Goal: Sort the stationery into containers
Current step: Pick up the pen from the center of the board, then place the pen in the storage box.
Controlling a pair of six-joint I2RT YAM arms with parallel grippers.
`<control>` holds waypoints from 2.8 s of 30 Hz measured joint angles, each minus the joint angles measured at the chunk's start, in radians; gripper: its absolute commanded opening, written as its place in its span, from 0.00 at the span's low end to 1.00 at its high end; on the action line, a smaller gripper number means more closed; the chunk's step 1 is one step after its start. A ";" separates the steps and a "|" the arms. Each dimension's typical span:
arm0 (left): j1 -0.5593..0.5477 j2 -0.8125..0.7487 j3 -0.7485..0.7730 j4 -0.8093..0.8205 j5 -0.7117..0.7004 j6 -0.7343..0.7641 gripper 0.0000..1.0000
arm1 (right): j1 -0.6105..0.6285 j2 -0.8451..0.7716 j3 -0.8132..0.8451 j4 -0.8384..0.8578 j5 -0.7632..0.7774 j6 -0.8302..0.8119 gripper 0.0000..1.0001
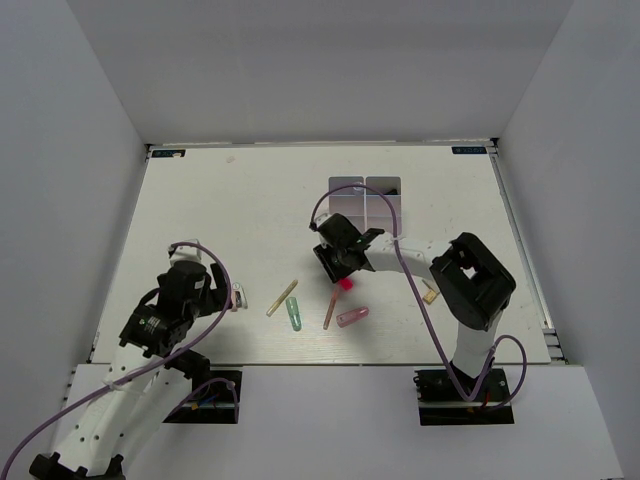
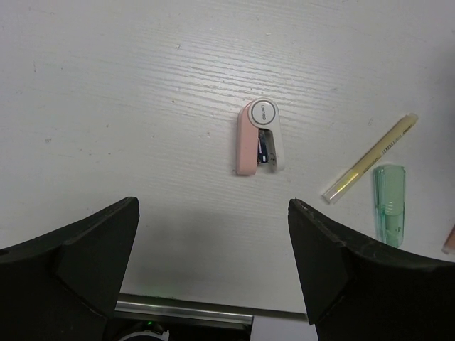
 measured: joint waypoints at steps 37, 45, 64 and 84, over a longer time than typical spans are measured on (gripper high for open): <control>0.000 -0.022 -0.010 -0.001 0.005 -0.015 0.96 | 0.012 -0.175 0.061 -0.117 -0.168 -0.342 0.08; 0.000 -0.023 -0.013 -0.002 0.008 -0.016 0.96 | 0.001 -0.242 0.215 -0.182 0.061 -0.612 0.00; 0.000 -0.016 -0.013 0.004 0.042 -0.018 0.96 | -0.214 -0.120 0.637 -0.402 0.330 -1.262 0.00; 0.000 -0.012 -0.033 0.030 0.069 -0.011 0.96 | -0.330 0.146 0.911 -0.754 0.253 -1.460 0.00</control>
